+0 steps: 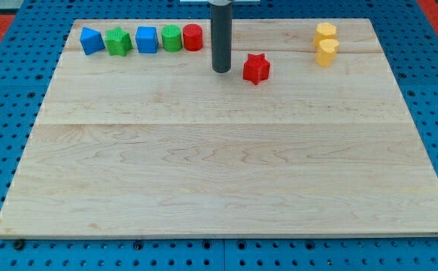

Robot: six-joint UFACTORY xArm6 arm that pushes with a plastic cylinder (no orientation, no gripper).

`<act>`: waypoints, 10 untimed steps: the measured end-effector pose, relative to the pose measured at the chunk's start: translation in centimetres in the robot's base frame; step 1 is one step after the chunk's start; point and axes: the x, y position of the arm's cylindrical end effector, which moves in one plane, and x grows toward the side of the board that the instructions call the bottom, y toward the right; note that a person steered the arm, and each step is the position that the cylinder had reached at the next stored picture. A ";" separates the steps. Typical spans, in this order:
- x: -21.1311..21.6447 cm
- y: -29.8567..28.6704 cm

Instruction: Slide red star at the bottom of yellow heart

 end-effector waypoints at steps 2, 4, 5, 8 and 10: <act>0.2 4.5; -0.6 7.9; 0.8 10.1; 1.5 10.1; 0.4 8.5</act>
